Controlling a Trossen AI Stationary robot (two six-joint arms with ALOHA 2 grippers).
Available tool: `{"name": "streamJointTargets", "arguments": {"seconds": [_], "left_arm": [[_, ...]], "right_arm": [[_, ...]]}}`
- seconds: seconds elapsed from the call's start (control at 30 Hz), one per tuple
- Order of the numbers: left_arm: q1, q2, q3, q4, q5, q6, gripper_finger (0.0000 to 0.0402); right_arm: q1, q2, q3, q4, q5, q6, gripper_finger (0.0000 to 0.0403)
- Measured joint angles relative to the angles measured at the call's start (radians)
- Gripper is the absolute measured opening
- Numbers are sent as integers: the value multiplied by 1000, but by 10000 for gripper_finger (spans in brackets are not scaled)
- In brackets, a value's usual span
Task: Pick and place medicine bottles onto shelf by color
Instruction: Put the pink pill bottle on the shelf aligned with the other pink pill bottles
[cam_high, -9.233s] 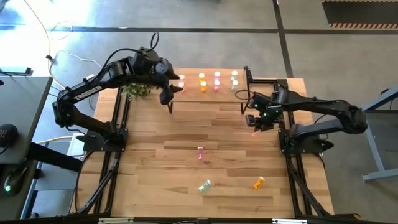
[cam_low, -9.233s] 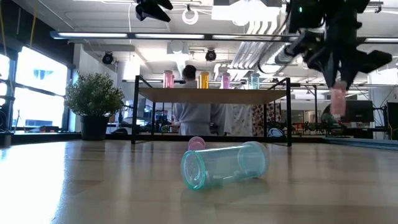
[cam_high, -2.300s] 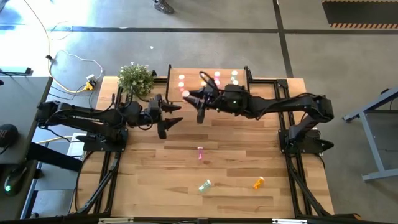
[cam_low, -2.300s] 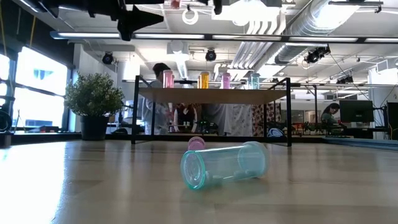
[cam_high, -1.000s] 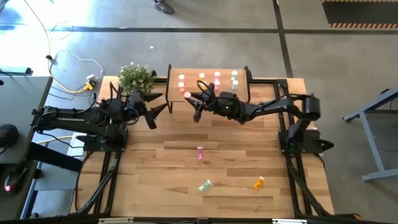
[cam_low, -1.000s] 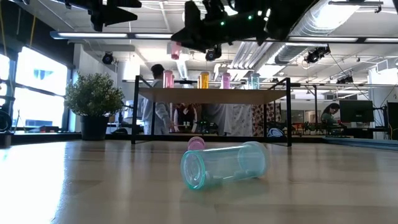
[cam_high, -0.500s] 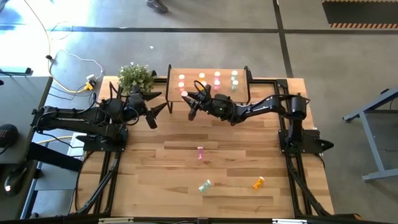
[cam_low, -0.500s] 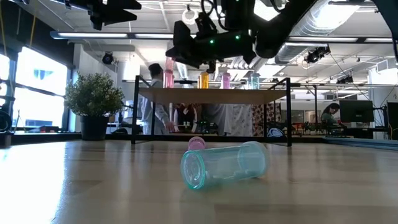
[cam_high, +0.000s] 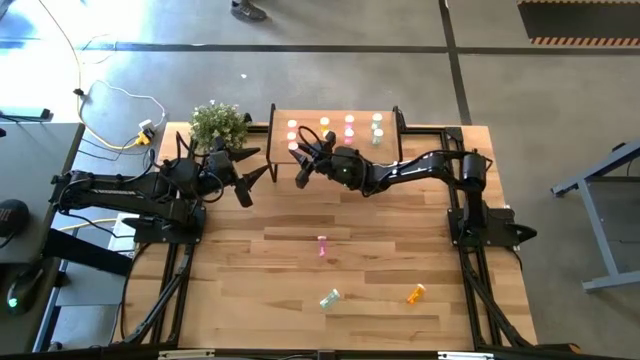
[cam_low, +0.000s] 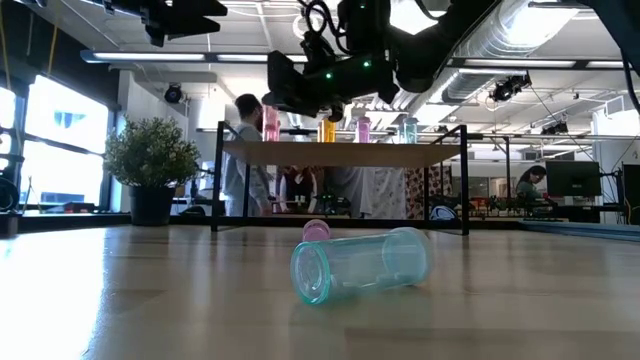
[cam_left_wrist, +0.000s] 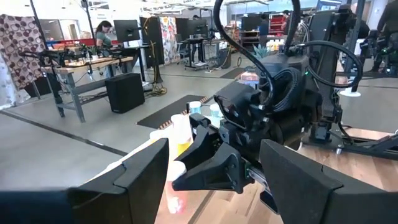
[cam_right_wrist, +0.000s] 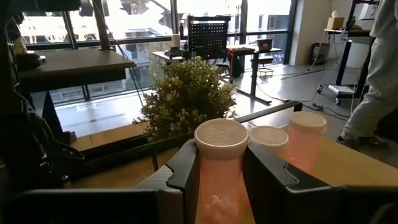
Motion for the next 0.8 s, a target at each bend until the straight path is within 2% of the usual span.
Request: {"name": "streamJointTargets", "arguments": {"seconds": [0.37, 0.8], "left_arm": [[0, 0, 0, 2, -1, 4, 241], [-1, 0, 0, 1, -26, 4, 241]], "right_arm": [[-11, 30, 1, -15, -52, 41, 92], [-33, 33, 2, -18, -57, 42, 94]]}}
